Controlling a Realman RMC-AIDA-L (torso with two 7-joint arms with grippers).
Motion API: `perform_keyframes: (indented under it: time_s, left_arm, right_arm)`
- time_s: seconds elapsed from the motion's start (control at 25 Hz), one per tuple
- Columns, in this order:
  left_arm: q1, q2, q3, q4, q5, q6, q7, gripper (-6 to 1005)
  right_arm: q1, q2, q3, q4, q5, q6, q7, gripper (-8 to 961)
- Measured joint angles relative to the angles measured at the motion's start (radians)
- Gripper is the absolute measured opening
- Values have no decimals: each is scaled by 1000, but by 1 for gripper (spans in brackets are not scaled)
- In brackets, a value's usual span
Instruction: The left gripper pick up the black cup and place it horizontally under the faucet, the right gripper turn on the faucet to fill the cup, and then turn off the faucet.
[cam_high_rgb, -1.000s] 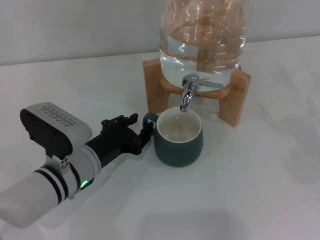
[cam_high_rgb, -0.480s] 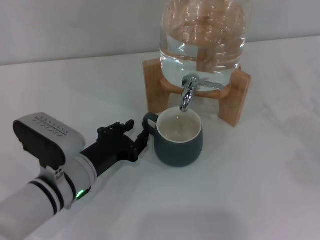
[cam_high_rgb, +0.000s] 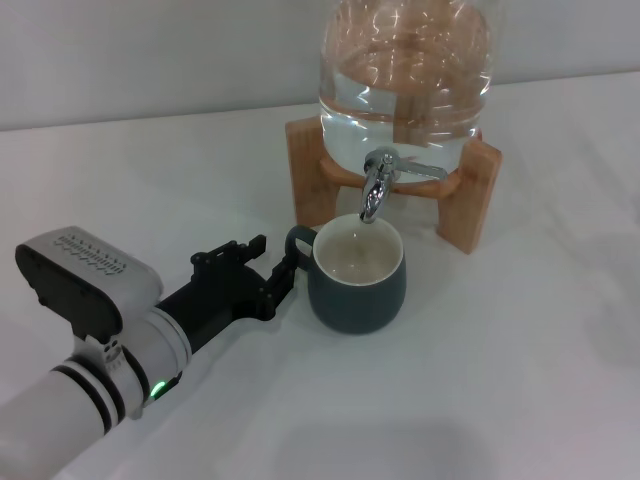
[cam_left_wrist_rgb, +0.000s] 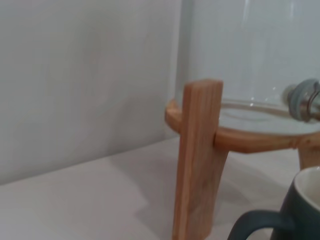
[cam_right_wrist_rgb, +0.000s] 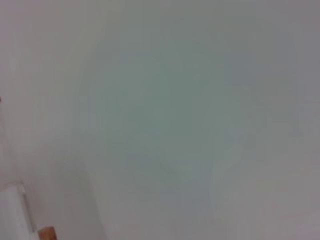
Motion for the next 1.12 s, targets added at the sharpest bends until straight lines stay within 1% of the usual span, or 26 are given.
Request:
perform_keyframes:
  time_s: [0.2,0.4,0.6,0.72,0.8,0.88,0.96,1.04,1.12]
  left_arm:
    - [15,2,-19,-16,0,-43,19,441]
    - [64,1,-84,-18,27,-132,42,441]
    - [93,0,-132,-27,55,-159,44,442]
    - [110,0,-178,-25,56,-201,49,442]
    - [146,-1,-239,-27,56,-268,48,442]
    - [187,-2,-302,-29,51,-355,44,442]
    - [234,-4,-377,-25,42,-468,27,442]
    - [261,-4,-426,-12,40,-548,-7,443]
    - [270,-2,-460,14,42,-605,-41,443]
  right_arm:
    - [0,0,0,2,0,-21,3,842]
    - [-1,0,7,2,1,-24,4,842]
    - [4,0,12,2,2,-24,5,842]
    - [5,0,12,3,2,-31,6,842]
    - [5,-2,12,11,2,-38,7,842]
    - [2,-11,12,23,0,-42,13,842]
    - [1,-19,7,29,-6,-42,26,842]
    - [0,-25,-4,29,-23,-33,43,842]
    - [-1,-30,-12,22,-61,0,64,842]
